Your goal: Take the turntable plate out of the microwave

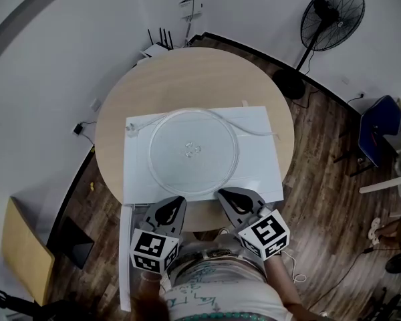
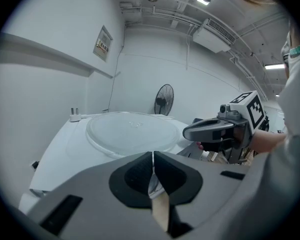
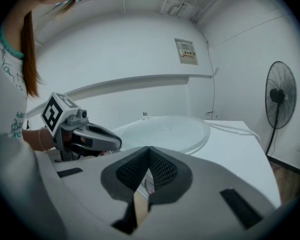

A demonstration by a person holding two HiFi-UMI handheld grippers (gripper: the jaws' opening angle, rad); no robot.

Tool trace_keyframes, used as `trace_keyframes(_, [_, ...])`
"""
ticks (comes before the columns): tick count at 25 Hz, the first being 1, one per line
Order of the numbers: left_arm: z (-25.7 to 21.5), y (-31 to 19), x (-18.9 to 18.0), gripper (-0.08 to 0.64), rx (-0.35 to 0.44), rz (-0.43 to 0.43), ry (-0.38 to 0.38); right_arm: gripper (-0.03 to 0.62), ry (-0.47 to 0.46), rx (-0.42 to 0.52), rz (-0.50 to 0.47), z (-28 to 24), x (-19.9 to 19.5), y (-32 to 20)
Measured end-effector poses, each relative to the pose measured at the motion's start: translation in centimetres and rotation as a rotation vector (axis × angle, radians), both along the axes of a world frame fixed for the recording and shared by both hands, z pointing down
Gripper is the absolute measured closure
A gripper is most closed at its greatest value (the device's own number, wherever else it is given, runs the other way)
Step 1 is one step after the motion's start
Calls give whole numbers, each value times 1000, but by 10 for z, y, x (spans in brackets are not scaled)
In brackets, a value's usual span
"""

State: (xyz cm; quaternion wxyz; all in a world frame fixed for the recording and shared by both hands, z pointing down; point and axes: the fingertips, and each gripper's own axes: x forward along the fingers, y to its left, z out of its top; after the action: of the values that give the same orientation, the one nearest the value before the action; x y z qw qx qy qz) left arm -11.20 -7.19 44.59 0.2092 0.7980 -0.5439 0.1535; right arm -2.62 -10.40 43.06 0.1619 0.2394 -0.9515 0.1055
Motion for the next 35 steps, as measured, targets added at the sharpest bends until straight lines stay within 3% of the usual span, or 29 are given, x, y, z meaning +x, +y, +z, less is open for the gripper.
trace_keyframes(11, [-5,7,-5,538,25,-99,-13,601,-184,-71,-57,-28,9,-3])
trace_keyframes(23, [-18,26,2,539,69,-187,-86,601,-369,-144,-113,-60,23,-11])
trace_keyframes(28, [-22,37,14,538,86,-225,-99,601,-361,-108,-139,-65,33,-9])
trace_keyframes(32, [-25,52,19,538,96,-270,-58,601,-310,-33,-161,-67,37,-5])
trace_keyframes(35, [-30,61,16,538,122,-313,-73,601,-277,13,-181,-67,36,1])
